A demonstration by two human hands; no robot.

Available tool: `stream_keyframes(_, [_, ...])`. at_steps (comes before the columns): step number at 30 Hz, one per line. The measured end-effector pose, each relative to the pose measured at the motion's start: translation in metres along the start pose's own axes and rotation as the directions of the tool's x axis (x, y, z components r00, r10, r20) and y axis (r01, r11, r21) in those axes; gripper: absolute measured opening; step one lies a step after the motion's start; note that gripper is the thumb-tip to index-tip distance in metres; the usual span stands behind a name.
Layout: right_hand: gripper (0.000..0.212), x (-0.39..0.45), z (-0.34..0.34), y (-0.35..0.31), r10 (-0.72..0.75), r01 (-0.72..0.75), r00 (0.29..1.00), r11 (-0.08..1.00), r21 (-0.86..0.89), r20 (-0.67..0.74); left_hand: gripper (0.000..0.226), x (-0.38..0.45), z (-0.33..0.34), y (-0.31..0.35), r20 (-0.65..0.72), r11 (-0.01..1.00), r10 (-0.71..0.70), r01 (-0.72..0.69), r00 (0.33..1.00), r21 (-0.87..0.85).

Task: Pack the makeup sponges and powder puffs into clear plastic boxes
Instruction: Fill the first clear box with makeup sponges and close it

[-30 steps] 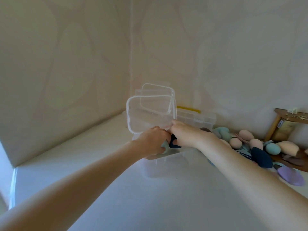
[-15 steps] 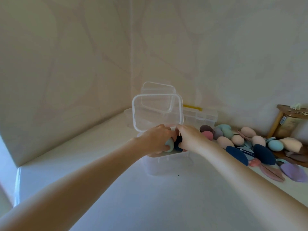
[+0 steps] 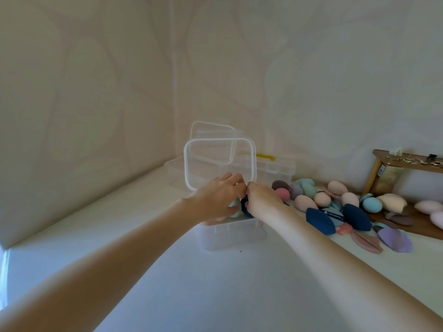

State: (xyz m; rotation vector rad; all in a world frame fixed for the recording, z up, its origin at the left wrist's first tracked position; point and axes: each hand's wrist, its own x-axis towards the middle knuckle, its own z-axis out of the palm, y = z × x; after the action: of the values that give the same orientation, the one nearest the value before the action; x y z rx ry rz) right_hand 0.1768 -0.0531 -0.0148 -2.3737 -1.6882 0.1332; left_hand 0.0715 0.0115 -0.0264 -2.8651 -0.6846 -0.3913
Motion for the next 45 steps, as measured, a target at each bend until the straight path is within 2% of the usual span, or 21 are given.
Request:
stream_keyframes(3, [0.033, 0.001, 0.001, 0.006, 0.0, 0.004, 0.999, 0.996, 0.091, -0.045, 0.024, -0.002, -0.003, 0.002, -0.007, 0.998, 0.001, -0.001, 1.0, -0.064])
stream_keyframes(6, [0.041, -0.001, -0.002, 0.008, 0.016, -0.013, 1.0, 0.994, 0.111, -0.027, 0.03, -0.005, -0.001, 0.005, 0.105, 0.997, 0.038, -0.031, 0.994, -0.069])
stream_keyframes(9, [0.034, -0.001, -0.006, 0.012, 0.026, -0.025, 1.0, 0.988, 0.153, -0.01, 0.035, -0.003, 0.002, 0.007, 0.121, 0.999, 0.049, -0.048, 0.991, -0.005])
stream_keyframes(11, [0.028, -0.001, -0.014, 0.021, 0.072, -0.048, 0.996, 0.941, 0.335, -0.058, 0.037, -0.001, 0.003, 0.007, 0.139, 0.999, 0.049, -0.05, 0.989, 0.009])
stream_keyframes(13, [0.022, 0.003, -0.026, 0.036, 0.168, -0.056, 0.969, 0.863, 0.502, -0.182, 0.037, 0.0, 0.004, 0.006, 0.147, 0.999, 0.041, -0.041, 0.988, 0.001])
stream_keyframes(15, [0.018, 0.005, -0.037, 0.054, 0.229, -0.126, 0.951, 0.9, 0.417, -0.207, 0.035, 0.002, 0.005, 0.004, 0.144, 0.999, 0.025, -0.022, 0.989, -0.023])
stream_keyframes(17, [0.012, 0.002, -0.037, 0.068, 0.221, -0.207, 0.973, 0.962, 0.176, -0.066, 0.034, 0.004, 0.007, 0.004, 0.14, 1.0, 0.021, -0.018, 0.99, -0.018])
stream_keyframes(18, [0.014, 0.001, -0.032, 0.073, 0.194, -0.193, 0.981, 0.977, 0.084, -0.003, 0.035, 0.005, 0.008, 0.004, 0.144, 1.0, 0.018, -0.017, 0.989, -0.007])
stream_keyframes(20, [0.019, 0.005, -0.016, 0.081, 0.117, -0.116, 0.993, 0.993, -0.035, 0.027, 0.036, 0.007, 0.008, 0.005, 0.157, 1.0, 0.013, -0.015, 0.988, 0.01])
stream_keyframes(21, [0.011, 0.008, -0.008, 0.085, 0.088, -0.088, 0.996, 0.994, -0.06, 0.004, 0.036, 0.007, 0.008, 0.005, 0.158, 1.0, 0.014, -0.016, 0.987, 0.012])
stream_keyframes(25, [0.029, 0.018, 0.011, 0.097, 0.09, -0.092, 0.993, 0.995, -0.03, -0.077, 0.037, 0.007, 0.008, 0.005, 0.17, 1.0, 0.01, -0.011, 0.985, 0.002])
stream_keyframes(29, [0.033, 0.018, 0.006, 0.102, 0.026, -0.021, 0.999, 0.994, 0.106, -0.04, 0.037, 0.007, 0.008, 0.004, 0.173, 1.0, 0.017, -0.015, 0.985, -0.01])
stream_keyframes(31, [0.025, 0.014, -0.006, 0.102, 0.067, -0.058, 0.994, 0.992, 0.113, -0.081, 0.037, 0.007, 0.009, 0.002, 0.175, 1.0, 0.022, -0.018, 0.984, -0.025])
stream_keyframes(33, [0.007, 0.012, -0.017, 0.105, 0.142, -0.147, 0.98, 0.989, -0.027, -0.139, 0.036, 0.008, 0.011, 0.003, 0.173, 0.999, 0.033, -0.027, 0.984, -0.035])
stream_keyframes(34, [0.007, 0.01, -0.023, 0.106, 0.174, -0.186, 0.979, 0.977, -0.104, -0.11, 0.036, 0.008, 0.011, 0.003, 0.168, 0.999, 0.033, -0.027, 0.985, -0.038])
stream_keyframes(35, [0.016, 0.006, -0.029, 0.105, 0.211, -0.214, 0.977, 0.962, -0.171, -0.04, 0.036, 0.009, 0.011, 0.005, 0.166, 0.999, 0.027, -0.02, 0.986, -0.04])
stream_keyframes(38, [0.029, -0.01, -0.04, 0.097, 0.304, -0.224, 0.918, 0.927, -0.301, 0.254, 0.038, 0.009, 0.011, 0.01, 0.149, 0.999, 0.025, -0.02, 0.989, -0.033])
stream_keyframes(40, [0.04, -0.019, -0.04, 0.094, 0.318, -0.2, 0.893, 0.914, -0.353, 0.319, 0.039, 0.009, 0.011, 0.016, 0.145, 0.999, 0.039, -0.037, 0.989, -0.018])
stream_keyframes(42, [0.039, -0.02, -0.039, 0.097, 0.297, -0.21, 0.914, 0.929, -0.306, 0.276, 0.037, 0.009, 0.012, 0.022, 0.127, 1.0, 0.028, -0.028, 0.991, 0.003])
stream_keyframes(43, [0.037, -0.018, -0.04, 0.099, 0.268, -0.218, 0.937, 0.95, -0.222, 0.225, 0.037, 0.008, 0.012, 0.024, 0.117, 1.0, 0.017, -0.018, 0.993, 0.012])
stream_keyframes(45, [0.035, -0.013, -0.05, 0.095, 0.194, -0.197, 0.98, 0.978, 0.075, 0.043, 0.036, 0.009, 0.012, 0.027, 0.108, 1.0, 0.0, -0.002, 0.994, 0.018])
